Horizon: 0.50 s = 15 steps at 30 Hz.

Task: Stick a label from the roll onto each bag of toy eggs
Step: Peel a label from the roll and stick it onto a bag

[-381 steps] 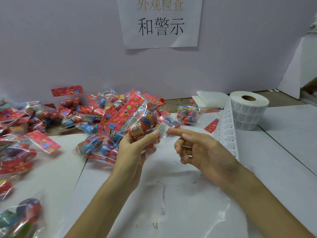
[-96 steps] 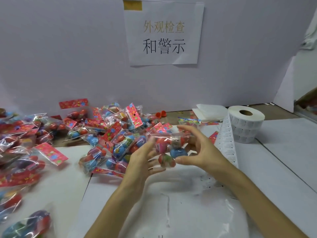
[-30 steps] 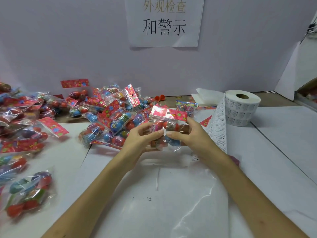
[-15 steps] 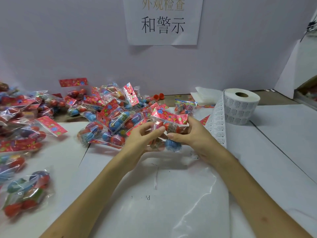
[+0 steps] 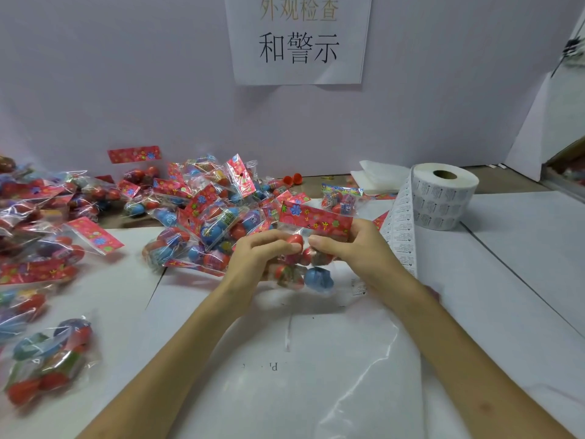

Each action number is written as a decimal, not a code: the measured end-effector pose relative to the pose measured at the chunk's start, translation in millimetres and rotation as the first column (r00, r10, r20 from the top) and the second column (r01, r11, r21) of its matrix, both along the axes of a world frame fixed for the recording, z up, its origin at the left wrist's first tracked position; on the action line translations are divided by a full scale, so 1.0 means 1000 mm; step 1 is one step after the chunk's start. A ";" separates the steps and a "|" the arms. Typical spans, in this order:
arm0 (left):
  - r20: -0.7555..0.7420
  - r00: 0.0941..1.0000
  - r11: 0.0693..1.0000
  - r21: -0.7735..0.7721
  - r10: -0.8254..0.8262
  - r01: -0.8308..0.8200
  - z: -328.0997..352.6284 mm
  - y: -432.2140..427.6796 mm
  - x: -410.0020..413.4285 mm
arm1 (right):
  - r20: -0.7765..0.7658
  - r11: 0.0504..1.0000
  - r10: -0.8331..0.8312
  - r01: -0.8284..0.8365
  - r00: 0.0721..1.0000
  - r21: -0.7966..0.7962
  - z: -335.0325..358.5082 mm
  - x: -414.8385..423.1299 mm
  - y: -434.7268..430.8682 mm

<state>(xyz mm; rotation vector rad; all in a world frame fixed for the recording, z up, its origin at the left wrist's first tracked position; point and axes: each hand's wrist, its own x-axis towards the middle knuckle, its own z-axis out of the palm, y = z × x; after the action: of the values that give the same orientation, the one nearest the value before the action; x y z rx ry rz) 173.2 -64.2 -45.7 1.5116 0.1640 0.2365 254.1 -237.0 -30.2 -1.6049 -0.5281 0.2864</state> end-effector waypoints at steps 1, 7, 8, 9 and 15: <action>-0.006 1.000 1.000 0.021 0.007 -0.007 0.000 0.000 0.000 | 0.012 1.000 -0.005 0.005 1.000 -0.009 0.000 0.000 0.001; -0.022 0.996 0.996 -0.028 -0.089 0.089 0.002 -0.007 -0.002 | 0.085 1.000 0.003 -0.001 0.996 -0.025 -0.001 0.001 -0.001; -0.022 0.997 0.997 -0.028 -0.071 0.070 0.002 -0.008 -0.003 | 0.094 1.000 0.009 -0.006 0.996 -0.030 -0.001 0.001 -0.001; -0.024 0.999 0.999 -0.018 -0.042 0.042 0.002 -0.008 -0.003 | 0.103 0.999 0.014 -0.011 0.995 -0.034 -0.001 0.001 0.000; -0.042 0.998 0.997 -0.065 0.042 -0.044 0.004 -0.001 -0.001 | 0.056 0.999 0.016 -0.014 0.998 -0.029 -0.002 -0.002 0.005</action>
<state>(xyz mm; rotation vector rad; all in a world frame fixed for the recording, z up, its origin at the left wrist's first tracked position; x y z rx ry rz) 171.8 -65.5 -41.3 1.4493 0.2349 0.2327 251.6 -232.5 -32.0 -1.6414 -0.5811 0.2619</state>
